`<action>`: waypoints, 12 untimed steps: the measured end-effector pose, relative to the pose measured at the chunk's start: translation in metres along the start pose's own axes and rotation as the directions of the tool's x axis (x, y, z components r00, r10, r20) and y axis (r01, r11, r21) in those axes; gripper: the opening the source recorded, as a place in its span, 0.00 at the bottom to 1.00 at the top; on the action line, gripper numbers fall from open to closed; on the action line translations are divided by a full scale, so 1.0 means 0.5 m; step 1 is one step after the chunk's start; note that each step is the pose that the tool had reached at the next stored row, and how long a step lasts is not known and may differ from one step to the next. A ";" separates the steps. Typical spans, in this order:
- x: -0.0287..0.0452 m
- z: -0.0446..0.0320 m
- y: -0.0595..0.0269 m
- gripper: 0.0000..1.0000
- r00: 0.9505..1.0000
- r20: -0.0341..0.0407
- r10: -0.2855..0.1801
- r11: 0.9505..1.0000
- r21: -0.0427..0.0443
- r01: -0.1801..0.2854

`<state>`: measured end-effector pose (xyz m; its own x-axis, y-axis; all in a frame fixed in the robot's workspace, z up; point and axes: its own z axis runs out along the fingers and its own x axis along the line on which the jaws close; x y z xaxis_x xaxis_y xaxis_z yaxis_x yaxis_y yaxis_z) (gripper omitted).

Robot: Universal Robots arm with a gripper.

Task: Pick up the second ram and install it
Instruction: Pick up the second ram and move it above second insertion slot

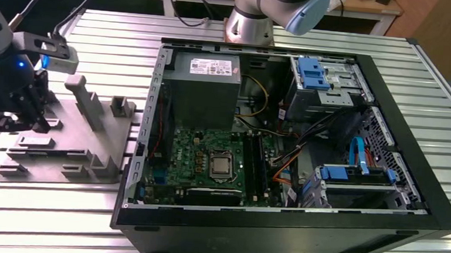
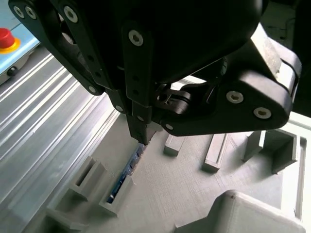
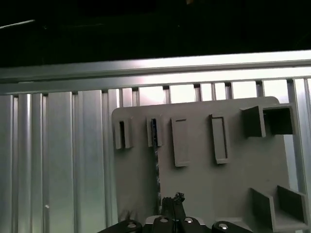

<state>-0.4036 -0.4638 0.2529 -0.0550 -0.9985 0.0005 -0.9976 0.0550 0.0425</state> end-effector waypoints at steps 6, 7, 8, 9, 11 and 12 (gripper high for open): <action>0.000 0.002 0.000 0.10 0.999 -0.002 -0.038 0.999 0.000 0.038; 0.000 0.002 0.000 0.10 0.999 -0.002 -0.038 0.999 0.000 0.038; 0.000 0.002 0.001 0.10 0.999 -0.002 -0.038 0.999 0.000 0.038; 0.000 0.003 0.001 0.10 0.999 -0.001 -0.038 0.999 0.000 0.038; 0.000 0.005 0.004 0.10 0.999 -0.002 -0.038 0.999 0.000 0.038; 0.001 0.007 0.005 0.10 0.999 -0.002 -0.038 0.999 0.000 0.038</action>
<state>-0.4064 -0.4641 0.2497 -0.0171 -0.9999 0.0004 -0.9990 0.0171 0.0425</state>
